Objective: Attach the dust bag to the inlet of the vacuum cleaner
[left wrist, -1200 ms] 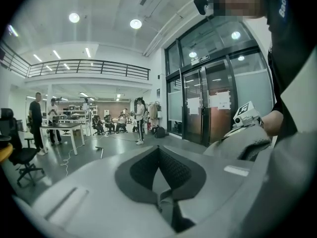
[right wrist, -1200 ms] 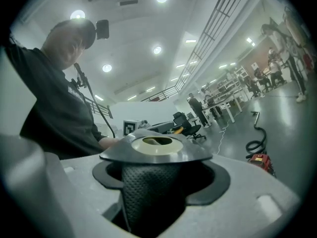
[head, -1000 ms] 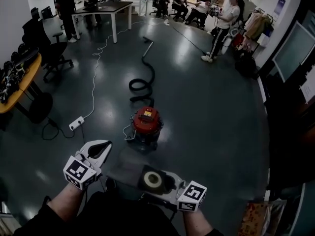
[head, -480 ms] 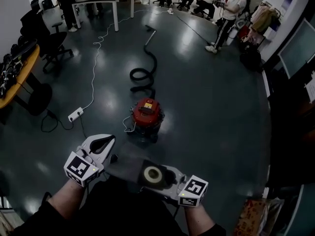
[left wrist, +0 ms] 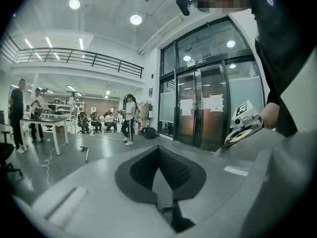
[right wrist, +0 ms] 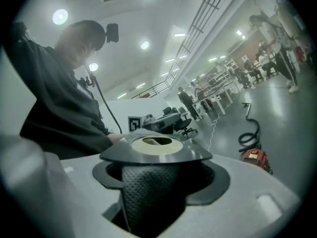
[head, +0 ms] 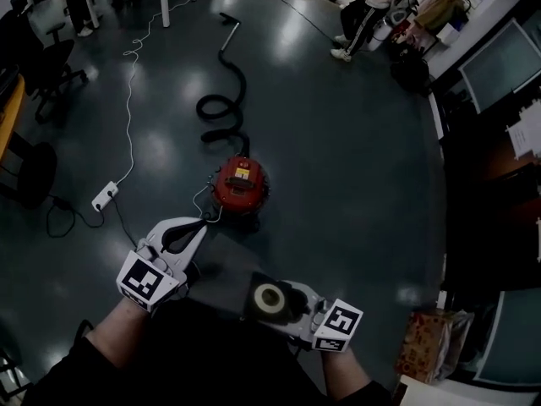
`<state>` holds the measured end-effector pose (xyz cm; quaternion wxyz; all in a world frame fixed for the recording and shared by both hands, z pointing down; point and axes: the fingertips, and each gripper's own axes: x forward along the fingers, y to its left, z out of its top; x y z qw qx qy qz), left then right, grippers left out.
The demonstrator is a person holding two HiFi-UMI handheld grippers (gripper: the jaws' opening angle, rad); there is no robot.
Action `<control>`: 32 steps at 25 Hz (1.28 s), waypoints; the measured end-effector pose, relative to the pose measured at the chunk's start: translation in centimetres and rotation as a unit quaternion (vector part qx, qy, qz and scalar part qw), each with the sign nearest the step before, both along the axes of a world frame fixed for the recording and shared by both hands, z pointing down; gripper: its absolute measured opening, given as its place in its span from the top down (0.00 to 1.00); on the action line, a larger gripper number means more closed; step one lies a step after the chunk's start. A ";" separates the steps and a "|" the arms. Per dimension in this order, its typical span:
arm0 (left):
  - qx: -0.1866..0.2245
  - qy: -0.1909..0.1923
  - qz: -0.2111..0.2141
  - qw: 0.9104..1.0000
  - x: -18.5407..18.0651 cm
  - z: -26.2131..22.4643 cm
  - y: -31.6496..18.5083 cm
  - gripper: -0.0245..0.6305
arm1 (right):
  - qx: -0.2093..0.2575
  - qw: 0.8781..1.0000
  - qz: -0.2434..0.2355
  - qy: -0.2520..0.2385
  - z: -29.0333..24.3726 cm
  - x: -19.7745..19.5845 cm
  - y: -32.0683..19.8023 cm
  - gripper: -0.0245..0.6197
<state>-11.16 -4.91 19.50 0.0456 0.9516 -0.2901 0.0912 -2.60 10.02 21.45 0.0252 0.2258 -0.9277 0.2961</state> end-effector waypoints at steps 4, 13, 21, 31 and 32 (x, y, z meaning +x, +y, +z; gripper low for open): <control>-0.009 0.009 0.022 1.000 -0.9 1.5 -3.9 0.96 | -0.015 0.999 0.026 0.023 1.2 -1.5 -2.9 0.47; -0.037 -0.011 0.019 0.999 -0.4 7.1 -8.2 0.96 | -0.040 0.998 0.038 0.009 4.9 -1.4 -6.6 0.47; -0.053 -0.043 -0.057 0.996 1.1 13.3 -11.1 0.96 | -0.057 0.998 0.000 -0.004 11.2 2.6 -8.4 0.47; -0.049 -0.069 -0.059 0.995 4.3 24.3 -15.4 0.95 | -0.079 0.996 -0.019 -0.023 20.5 5.5 -10.3 0.47; -0.047 -0.070 -0.051 0.995 4.6 25.1 -15.8 0.94 | -0.082 0.996 -0.018 -0.025 21.4 5.6 -10.4 0.47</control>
